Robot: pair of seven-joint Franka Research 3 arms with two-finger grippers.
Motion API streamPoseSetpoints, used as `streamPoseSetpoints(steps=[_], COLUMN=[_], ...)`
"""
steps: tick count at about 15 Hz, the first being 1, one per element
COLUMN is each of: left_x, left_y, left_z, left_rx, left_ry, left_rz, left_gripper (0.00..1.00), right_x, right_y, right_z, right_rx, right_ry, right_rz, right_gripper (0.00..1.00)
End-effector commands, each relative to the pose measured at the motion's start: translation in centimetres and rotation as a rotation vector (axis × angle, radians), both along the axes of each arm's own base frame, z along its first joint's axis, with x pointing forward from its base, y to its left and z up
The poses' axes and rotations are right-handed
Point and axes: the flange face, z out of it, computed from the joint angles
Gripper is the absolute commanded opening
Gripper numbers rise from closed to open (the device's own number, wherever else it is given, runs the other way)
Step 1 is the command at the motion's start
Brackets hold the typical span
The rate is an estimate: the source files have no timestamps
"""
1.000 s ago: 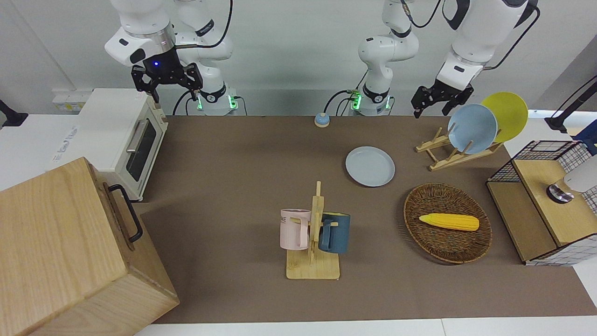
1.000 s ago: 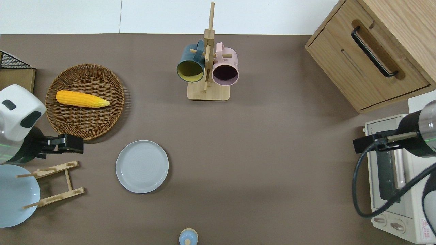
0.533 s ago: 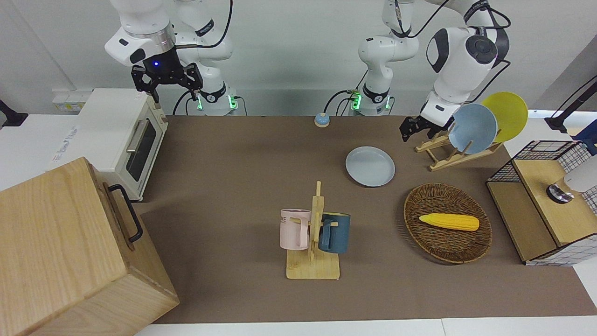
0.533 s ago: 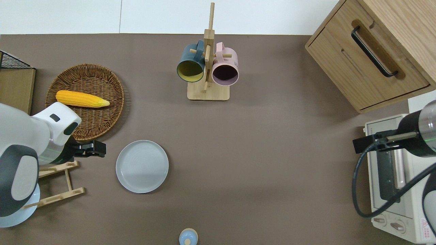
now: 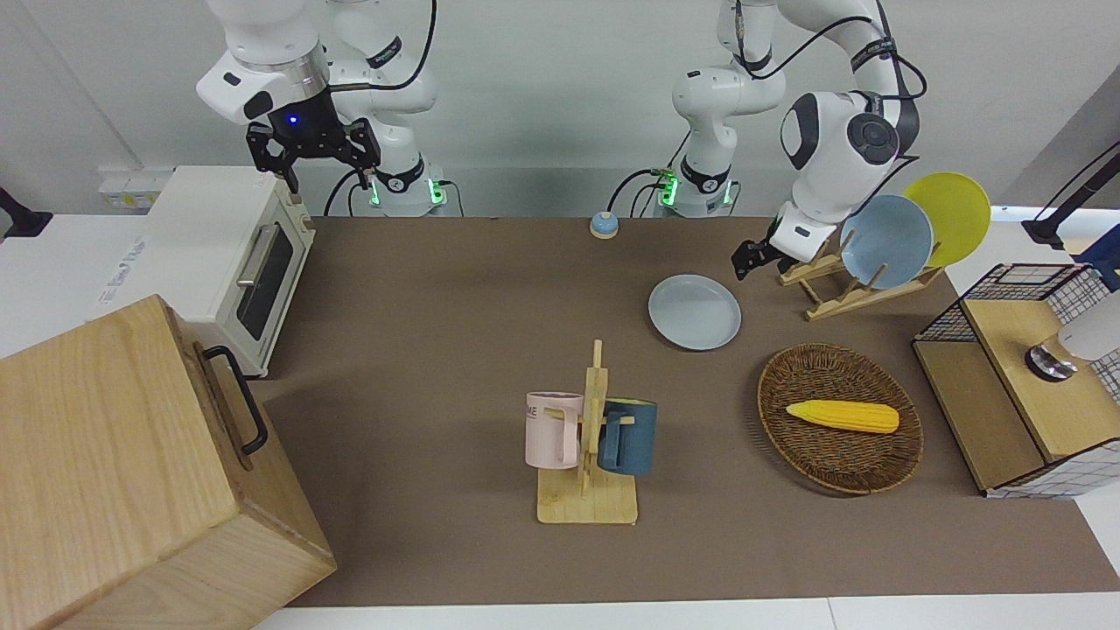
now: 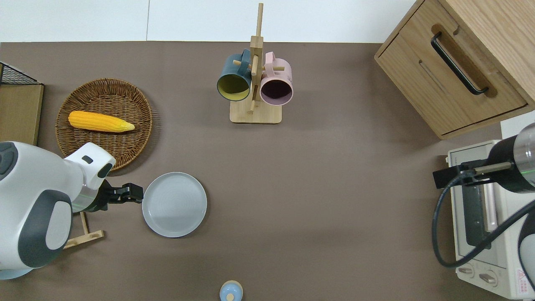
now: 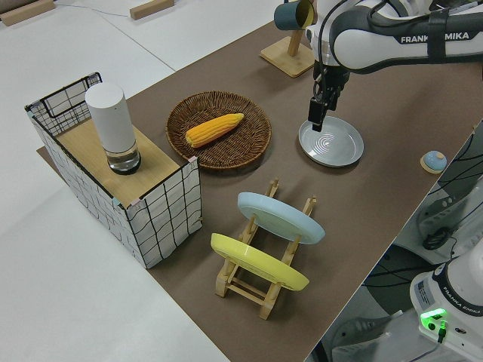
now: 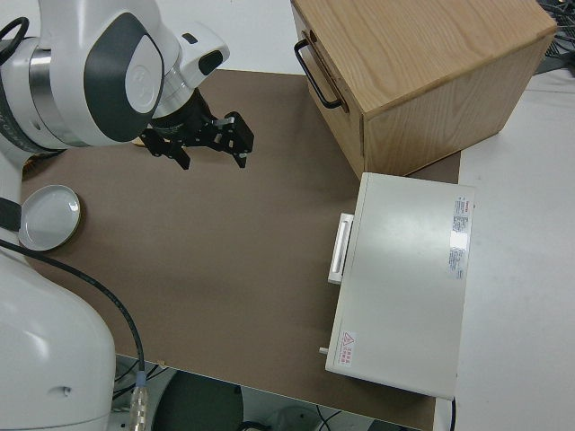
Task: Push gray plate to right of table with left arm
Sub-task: 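Move the left gripper forward to the near edge of the gray plate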
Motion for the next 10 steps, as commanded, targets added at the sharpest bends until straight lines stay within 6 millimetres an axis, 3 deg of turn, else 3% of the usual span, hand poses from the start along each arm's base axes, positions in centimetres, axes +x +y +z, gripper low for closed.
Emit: streamPoseSetpoints(steps=[1, 4, 10], left_x=[-2.1, -3.0, -5.4], left_y=[0.1, 0.1, 0.3], left_z=[-2.7, -3.9, -8.1], left_rx=[-0.024, -0.019, -0.005], left_ry=[-0.027, -0.027, -0.056], left_rz=[0.052, 0.053, 0.059], left_gripper=[0.91, 0.91, 0.91], right_x=[-0.5, -0.5, -0.5], right_y=[-0.1, -0.1, -0.1], right_z=[0.2, 0.2, 0.2], right_rx=[-0.003, -0.003, -0.003], right_ry=[0.006, 0.006, 0.006], right_rz=[0.004, 0.004, 0.004], right_gripper=[0.996, 0.996, 0.996])
